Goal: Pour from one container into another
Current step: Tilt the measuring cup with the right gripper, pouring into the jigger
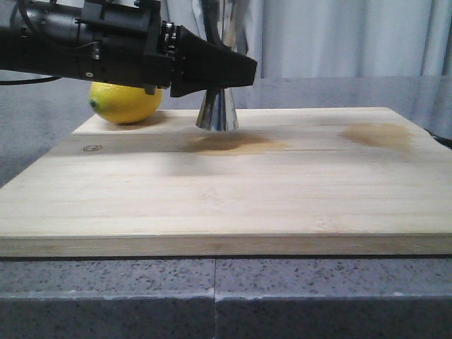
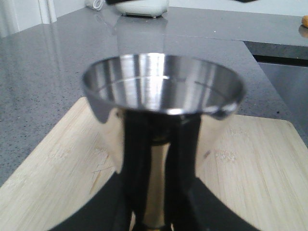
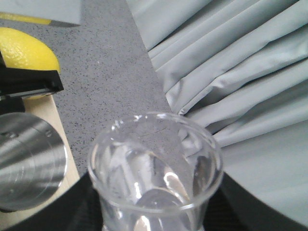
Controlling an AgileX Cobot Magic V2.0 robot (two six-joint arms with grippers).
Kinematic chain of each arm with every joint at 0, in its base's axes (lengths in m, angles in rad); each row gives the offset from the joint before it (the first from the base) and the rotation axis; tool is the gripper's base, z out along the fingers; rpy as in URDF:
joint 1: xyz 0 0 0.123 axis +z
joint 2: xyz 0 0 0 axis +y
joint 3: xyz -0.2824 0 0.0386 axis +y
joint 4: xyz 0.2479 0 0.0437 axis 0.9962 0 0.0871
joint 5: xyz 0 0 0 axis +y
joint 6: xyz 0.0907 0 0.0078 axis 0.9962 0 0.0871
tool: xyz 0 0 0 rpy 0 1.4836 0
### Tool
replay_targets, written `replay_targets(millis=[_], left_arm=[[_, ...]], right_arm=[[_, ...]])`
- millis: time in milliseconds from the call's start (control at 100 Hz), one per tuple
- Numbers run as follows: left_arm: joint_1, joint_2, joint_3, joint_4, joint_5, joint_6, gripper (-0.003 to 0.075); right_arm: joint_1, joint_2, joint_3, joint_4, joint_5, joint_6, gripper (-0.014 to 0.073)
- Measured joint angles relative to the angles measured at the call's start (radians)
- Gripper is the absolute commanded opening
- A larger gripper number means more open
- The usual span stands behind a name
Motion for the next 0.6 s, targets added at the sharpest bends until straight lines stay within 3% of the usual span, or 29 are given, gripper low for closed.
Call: replay_targets(millis=[190,600], left_arm=[[0.0,0.0,0.0,0.0,0.0,0.0,0.0062],[0.0,0.0,0.0,0.0,0.0,0.0,0.0062]], right_arm=[[0.0,0.0,0.0,-0.009,0.0,0.0,0.0337],[0.0,0.0,0.0,-0.047,-0.002,0.0,0.0335]])
